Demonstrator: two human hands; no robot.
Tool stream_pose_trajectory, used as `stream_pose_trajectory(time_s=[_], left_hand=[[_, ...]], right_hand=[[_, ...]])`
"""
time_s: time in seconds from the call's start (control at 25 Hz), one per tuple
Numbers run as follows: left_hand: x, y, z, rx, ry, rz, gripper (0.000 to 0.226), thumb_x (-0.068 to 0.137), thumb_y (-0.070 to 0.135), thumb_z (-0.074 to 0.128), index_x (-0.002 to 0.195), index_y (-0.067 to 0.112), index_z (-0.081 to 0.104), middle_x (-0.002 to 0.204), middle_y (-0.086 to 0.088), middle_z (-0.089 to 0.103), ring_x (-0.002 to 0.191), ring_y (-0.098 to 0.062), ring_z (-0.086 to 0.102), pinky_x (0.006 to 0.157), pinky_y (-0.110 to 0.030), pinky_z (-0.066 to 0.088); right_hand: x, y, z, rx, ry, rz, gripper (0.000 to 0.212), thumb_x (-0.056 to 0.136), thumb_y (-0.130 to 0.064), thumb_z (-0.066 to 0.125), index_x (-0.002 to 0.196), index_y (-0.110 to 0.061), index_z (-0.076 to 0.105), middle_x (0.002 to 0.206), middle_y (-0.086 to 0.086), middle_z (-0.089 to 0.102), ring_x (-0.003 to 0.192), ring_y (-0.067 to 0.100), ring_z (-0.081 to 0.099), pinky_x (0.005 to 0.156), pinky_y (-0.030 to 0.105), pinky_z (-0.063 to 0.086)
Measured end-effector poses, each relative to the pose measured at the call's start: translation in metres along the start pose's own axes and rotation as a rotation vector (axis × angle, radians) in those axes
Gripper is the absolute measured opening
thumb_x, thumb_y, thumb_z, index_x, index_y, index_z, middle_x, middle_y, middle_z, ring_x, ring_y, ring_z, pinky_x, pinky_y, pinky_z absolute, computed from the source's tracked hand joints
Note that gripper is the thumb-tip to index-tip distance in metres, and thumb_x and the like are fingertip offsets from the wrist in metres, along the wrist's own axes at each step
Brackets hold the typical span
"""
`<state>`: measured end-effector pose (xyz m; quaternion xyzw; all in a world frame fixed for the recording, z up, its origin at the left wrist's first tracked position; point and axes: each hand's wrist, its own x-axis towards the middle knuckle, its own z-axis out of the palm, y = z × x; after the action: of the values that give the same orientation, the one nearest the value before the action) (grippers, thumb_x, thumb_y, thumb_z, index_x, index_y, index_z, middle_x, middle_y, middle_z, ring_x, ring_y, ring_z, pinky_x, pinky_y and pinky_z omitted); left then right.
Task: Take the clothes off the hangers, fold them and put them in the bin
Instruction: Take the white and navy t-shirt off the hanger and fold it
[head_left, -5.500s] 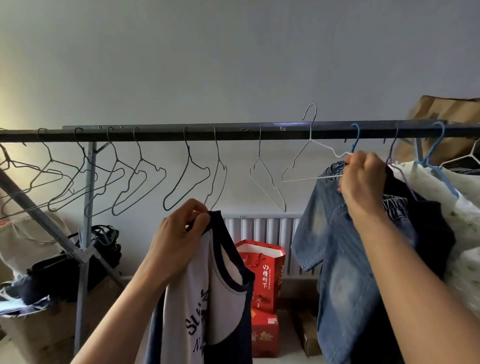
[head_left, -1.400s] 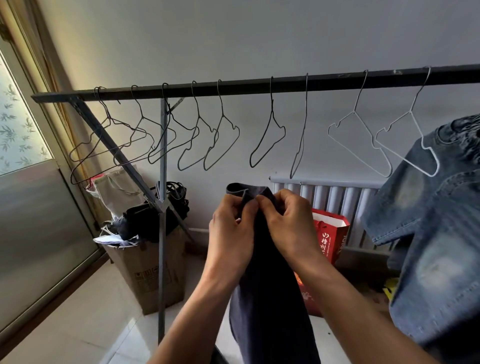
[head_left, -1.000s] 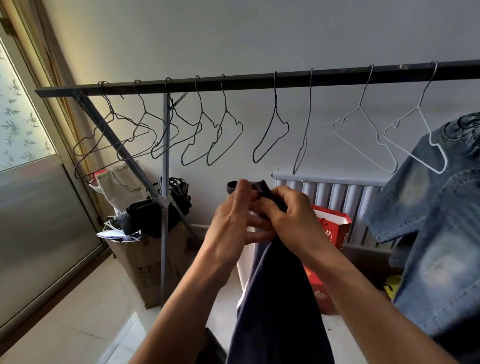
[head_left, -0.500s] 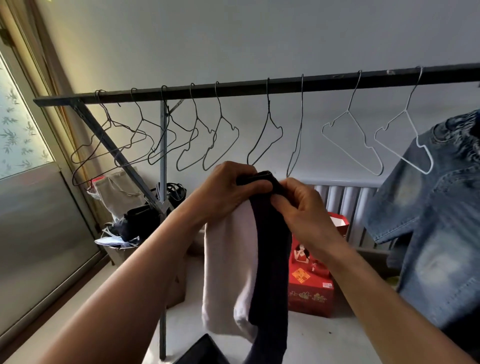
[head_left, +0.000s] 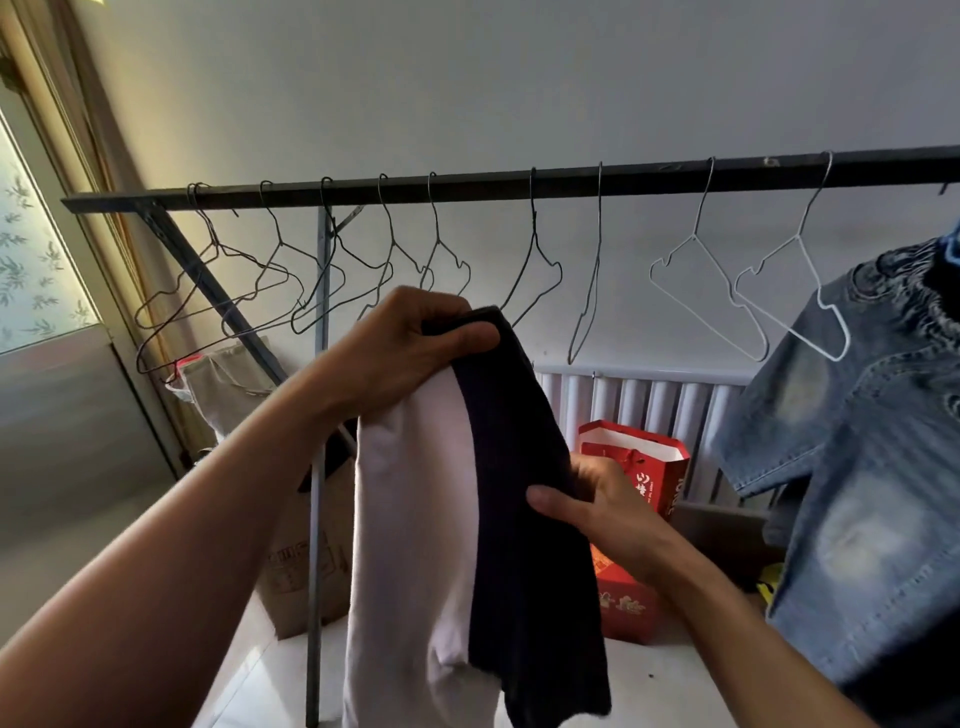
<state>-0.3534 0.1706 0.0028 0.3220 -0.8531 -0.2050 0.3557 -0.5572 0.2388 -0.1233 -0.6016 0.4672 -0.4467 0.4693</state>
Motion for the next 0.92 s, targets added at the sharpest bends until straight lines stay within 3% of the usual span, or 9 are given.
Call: stream_pose_trajectory(time_s=[0.12, 0.2, 0.32, 0.4, 0.52, 0.64, 0.76, 0.84, 0.92], left_hand=[[0.001, 0.003, -0.016, 0.036, 0.049, 0.021, 0.036, 0.092, 0.024, 0.064, 0.068, -0.001, 0.055, 0.061, -0.003, 0.042, 0.059, -0.008, 0.037, 0.054, -0.022, 0.032], [0.002, 0.003, -0.025, 0.095, 0.071, 0.024, 0.033, 0.092, 0.025, 0.065, 0.07, 0.001, 0.059, 0.062, -0.006, 0.046, 0.059, -0.008, 0.04, 0.055, -0.024, 0.034], [0.003, 0.002, -0.035, 0.177, 0.113, 0.033, 0.035, 0.091, 0.031, 0.065, 0.078, 0.0, 0.063, 0.067, -0.021, 0.054, 0.064, -0.011, 0.043, 0.058, -0.035, 0.037], [0.001, 0.005, -0.04, 0.115, 0.132, 0.043, 0.044, 0.09, 0.036, 0.061, 0.077, -0.006, 0.059, 0.066, -0.018, 0.048, 0.066, -0.015, 0.04, 0.057, -0.035, 0.033], [-0.001, 0.017, -0.036, -0.052, 0.09, 0.039, 0.053, 0.092, 0.044, 0.057, 0.083, -0.008, 0.059, 0.071, -0.007, 0.051, 0.068, -0.013, 0.043, 0.059, -0.029, 0.035], [0.003, 0.031, -0.027, -0.157, 0.058, 0.061, 0.054, 0.09, 0.044, 0.05, 0.08, -0.009, 0.055, 0.066, 0.001, 0.049, 0.06, -0.006, 0.042, 0.053, -0.018, 0.036], [0.009, 0.035, -0.021, -0.161, -0.001, 0.089, 0.061, 0.093, 0.046, 0.048, 0.086, -0.015, 0.054, 0.074, -0.009, 0.05, 0.066, -0.012, 0.044, 0.057, -0.023, 0.037], [0.011, 0.034, -0.019, -0.131, -0.008, 0.059, 0.058, 0.094, 0.044, 0.048, 0.084, -0.013, 0.055, 0.072, -0.008, 0.048, 0.064, -0.011, 0.043, 0.056, -0.021, 0.036], [0.012, 0.032, -0.019, -0.094, -0.004, 0.026, 0.049, 0.098, 0.037, 0.048, 0.077, -0.007, 0.056, 0.066, -0.003, 0.046, 0.058, -0.006, 0.04, 0.051, -0.016, 0.035]], right_hand=[[-0.001, 0.003, -0.003, 0.067, 0.069, -0.029, 0.026, 0.08, -0.031, 0.064, 0.101, -0.017, 0.07, 0.096, 0.003, 0.074, 0.092, 0.018, 0.071, 0.078, 0.033, 0.059], [0.001, 0.003, -0.003, 0.052, 0.195, -0.075, 0.025, 0.087, -0.033, 0.058, 0.099, -0.014, 0.07, 0.095, 0.009, 0.071, 0.09, 0.024, 0.069, 0.081, 0.041, 0.056], [0.008, -0.009, -0.007, -0.014, 0.431, -0.212, 0.031, 0.097, -0.03, 0.049, 0.091, -0.008, 0.069, 0.081, 0.013, 0.067, 0.07, 0.013, 0.061, 0.065, 0.02, 0.049], [0.013, -0.021, -0.016, -0.109, 0.482, -0.273, 0.042, 0.096, -0.035, 0.049, 0.082, 0.0, 0.068, 0.068, 0.006, 0.061, 0.058, 0.004, 0.05, 0.053, 0.014, 0.039], [0.027, -0.029, -0.029, -0.158, 0.398, -0.286, 0.044, 0.098, -0.033, 0.05, 0.075, 0.002, 0.061, 0.065, 0.001, 0.053, 0.059, 0.006, 0.046, 0.056, 0.022, 0.037], [0.041, -0.028, -0.027, -0.165, 0.271, -0.247, 0.035, 0.098, -0.025, 0.053, 0.068, -0.007, 0.053, 0.062, 0.0, 0.044, 0.06, 0.008, 0.04, 0.059, 0.028, 0.032], [0.048, -0.021, -0.009, -0.141, 0.156, -0.185, 0.021, 0.095, -0.027, 0.058, 0.084, -0.012, 0.065, 0.076, -0.002, 0.066, 0.067, 0.008, 0.059, 0.063, 0.019, 0.045], [0.046, -0.017, 0.006, -0.132, 0.168, -0.185, 0.008, 0.091, -0.027, 0.064, 0.097, -0.021, 0.064, 0.092, 0.0, 0.07, 0.083, 0.013, 0.066, 0.065, 0.018, 0.051], [0.036, -0.017, 0.019, -0.071, 0.164, -0.18, 0.007, 0.091, -0.025, 0.062, 0.098, -0.026, 0.065, 0.092, -0.001, 0.071, 0.086, 0.017, 0.067, 0.065, 0.018, 0.052]])
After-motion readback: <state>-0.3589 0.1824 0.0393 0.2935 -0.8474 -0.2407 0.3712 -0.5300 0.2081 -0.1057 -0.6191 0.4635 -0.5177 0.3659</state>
